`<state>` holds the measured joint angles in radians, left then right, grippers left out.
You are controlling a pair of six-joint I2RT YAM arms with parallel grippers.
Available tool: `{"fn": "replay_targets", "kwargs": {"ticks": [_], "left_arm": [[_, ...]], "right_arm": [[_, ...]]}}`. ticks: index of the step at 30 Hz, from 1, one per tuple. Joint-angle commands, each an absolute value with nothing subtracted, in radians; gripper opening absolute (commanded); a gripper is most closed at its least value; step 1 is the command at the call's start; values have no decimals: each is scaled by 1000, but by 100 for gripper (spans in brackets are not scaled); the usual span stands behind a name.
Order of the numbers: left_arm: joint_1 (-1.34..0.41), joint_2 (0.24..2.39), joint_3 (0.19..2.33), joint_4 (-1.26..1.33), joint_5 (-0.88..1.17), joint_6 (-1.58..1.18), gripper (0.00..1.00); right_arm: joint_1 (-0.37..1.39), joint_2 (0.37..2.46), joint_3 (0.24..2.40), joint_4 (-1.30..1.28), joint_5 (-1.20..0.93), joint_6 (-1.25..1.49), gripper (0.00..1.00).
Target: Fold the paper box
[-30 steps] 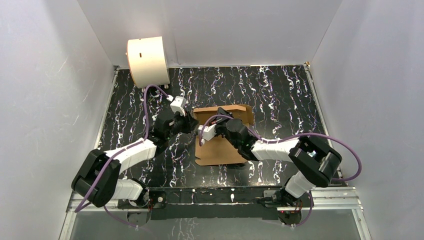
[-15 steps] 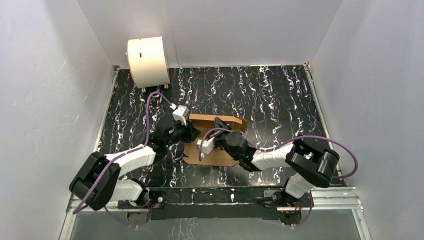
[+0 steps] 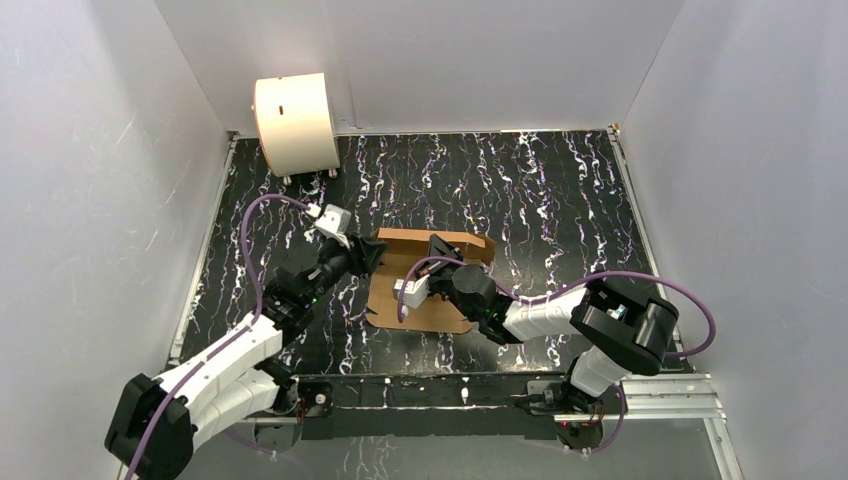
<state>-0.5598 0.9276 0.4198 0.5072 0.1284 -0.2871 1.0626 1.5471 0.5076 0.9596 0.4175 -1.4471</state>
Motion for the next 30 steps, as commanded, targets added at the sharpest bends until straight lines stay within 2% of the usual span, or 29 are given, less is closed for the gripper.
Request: {"fn": "replay_targets", "kwargs": {"ticks": [1,10,17,22,30], "left_arm": [[-542,878,447,501,-29,-222,38],[-304,947,386,592,72,-316,38],[-248,1092,345,651,137,-327,38],[-242,1192,345,685,248,-295,42],[-246,1309,372,738,410,-265,43]], "right_arm": [[1066,1543,520,977,409,-1437,0],[1063,1515,539,913,399,-1427,0],[1062,1510,555,882,389,-1422,0],[1062,1522,562,876,387,-1423,0],[1061,1528,581,846,382,-1425,0]]}}
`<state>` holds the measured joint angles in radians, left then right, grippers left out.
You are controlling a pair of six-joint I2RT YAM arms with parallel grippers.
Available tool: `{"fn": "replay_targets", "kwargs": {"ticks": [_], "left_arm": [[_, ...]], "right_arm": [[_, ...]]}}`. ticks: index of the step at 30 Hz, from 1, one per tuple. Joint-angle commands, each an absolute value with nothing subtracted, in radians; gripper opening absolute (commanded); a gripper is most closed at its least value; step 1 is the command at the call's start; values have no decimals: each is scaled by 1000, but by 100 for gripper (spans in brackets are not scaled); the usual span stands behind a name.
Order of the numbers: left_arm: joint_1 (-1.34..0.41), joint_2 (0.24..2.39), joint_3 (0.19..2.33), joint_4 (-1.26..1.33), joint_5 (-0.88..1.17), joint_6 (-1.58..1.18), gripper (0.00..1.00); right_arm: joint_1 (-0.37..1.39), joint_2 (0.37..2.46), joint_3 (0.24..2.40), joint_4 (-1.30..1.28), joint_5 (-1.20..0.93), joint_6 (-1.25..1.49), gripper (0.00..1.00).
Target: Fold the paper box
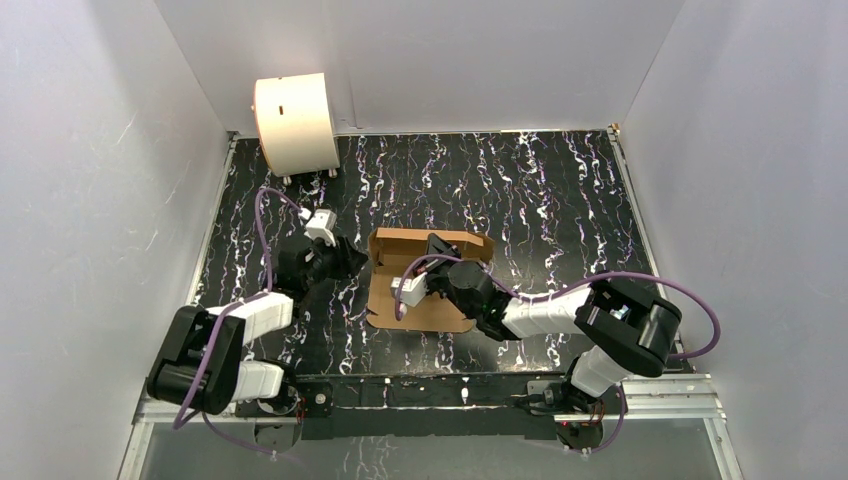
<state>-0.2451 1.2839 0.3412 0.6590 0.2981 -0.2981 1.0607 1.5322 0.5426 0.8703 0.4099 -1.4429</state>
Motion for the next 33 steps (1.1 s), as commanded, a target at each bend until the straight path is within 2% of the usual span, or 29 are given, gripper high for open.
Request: {"fn": "replay_targets", "kwargs": {"ticks": [1,15,26,33], "left_arm": [[-248,1323,375,743,423,-262,43],[-281,1349,381,793,480,-251,44],[-287,1318,395,818,430,-213,43],[-297,1372,420,853,423,-190,41]], "right_arm": [[1062,1529,583,840,382,-1426,0],[1064,1624,580,850,440,-1508,0],[1073,1561,608,787,449,-1544,0],[1075,1560,619,780,441,-1545,0]]}}
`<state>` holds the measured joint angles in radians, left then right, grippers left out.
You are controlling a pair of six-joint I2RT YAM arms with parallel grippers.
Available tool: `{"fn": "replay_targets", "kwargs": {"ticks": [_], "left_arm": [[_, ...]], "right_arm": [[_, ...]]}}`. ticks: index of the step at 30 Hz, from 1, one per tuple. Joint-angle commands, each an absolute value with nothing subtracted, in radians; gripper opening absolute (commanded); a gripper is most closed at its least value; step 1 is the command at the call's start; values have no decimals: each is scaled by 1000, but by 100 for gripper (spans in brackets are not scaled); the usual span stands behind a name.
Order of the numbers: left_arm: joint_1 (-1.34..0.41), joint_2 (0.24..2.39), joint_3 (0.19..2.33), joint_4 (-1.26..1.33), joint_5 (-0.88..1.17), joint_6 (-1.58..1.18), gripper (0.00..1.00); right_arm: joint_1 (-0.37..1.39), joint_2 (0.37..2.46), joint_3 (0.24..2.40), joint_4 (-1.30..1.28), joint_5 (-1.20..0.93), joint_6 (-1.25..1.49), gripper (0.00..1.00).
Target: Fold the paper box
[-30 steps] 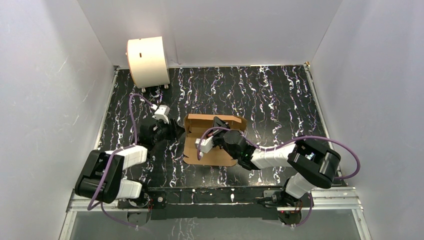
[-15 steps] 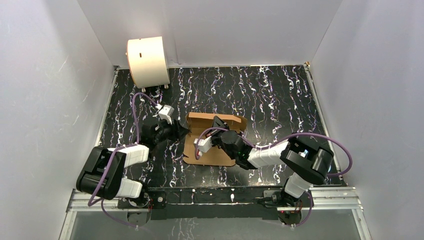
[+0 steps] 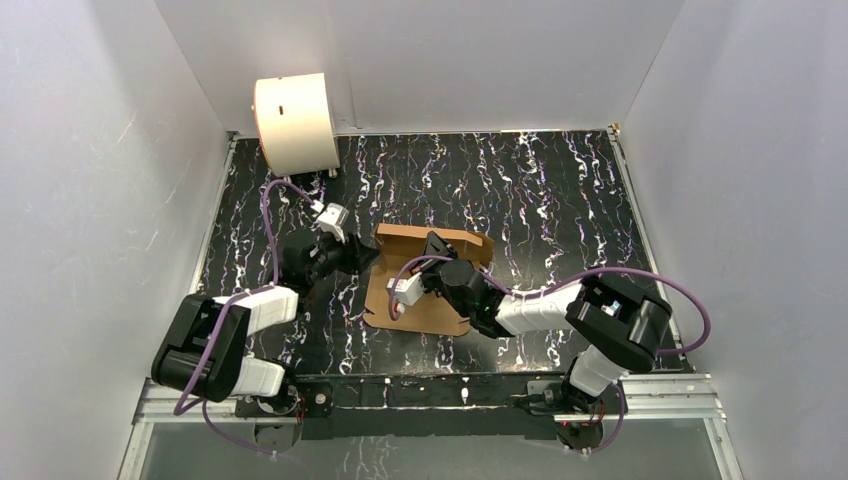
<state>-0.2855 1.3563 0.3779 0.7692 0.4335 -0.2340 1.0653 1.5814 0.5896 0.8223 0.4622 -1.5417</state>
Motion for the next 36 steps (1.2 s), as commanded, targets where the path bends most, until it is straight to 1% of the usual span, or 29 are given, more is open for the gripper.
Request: {"fn": "replay_targets", "kwargs": {"ticks": [1,8,17,32,36], "left_arm": [[-299,1377,420,862,419,-190,41],[-330,1397,416,927,363,-166,41],[-376,1469,391,1070,259,-153,42],[-410,1544,350,1233,132,-108,27],[-431,1553,336,1251,79,-94,26]], "right_arm": [[1075,1560,619,779,438,-1542,0],[1077,1553,635,747,429,-1523,0],[1078,1558,650,707,410,-1487,0],[1078,1533,682,591,407,-1434,0],[1078,1525,681,585,413,-1433,0]]}}
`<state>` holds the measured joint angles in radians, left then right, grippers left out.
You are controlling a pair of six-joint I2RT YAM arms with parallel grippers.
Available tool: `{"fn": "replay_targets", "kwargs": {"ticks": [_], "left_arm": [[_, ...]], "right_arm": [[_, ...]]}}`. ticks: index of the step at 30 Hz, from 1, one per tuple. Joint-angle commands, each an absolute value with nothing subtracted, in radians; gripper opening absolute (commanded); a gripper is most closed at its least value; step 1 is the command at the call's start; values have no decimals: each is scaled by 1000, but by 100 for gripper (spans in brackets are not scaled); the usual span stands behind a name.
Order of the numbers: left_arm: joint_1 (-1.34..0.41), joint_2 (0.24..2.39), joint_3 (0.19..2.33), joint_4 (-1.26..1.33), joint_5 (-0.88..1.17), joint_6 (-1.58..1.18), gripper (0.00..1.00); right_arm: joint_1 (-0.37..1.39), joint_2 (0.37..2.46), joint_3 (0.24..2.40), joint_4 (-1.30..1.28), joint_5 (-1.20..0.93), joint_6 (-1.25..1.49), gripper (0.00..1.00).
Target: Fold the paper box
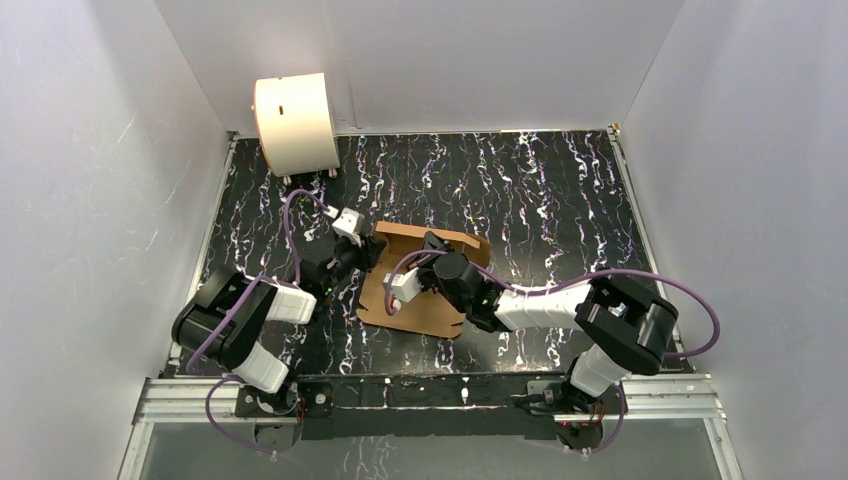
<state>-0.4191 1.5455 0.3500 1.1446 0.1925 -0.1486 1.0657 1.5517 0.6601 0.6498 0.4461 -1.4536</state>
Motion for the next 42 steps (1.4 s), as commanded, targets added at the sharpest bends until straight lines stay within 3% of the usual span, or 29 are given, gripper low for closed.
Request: {"fn": "replay_targets", "kwargs": {"ticks": [1,10,42], "left_arm": [[-441,1556,335,1253,61,-89,26],[-499,1648,327,1352,-85,-82,18],[-644,1842,335,1665,-563,-88,15]], "right_arm": [[1078,1523,681,582,413,-1432,0],[1081,1530,681,570,419,-1432,0],[1089,1535,676,567,422,-1404,0]]}}
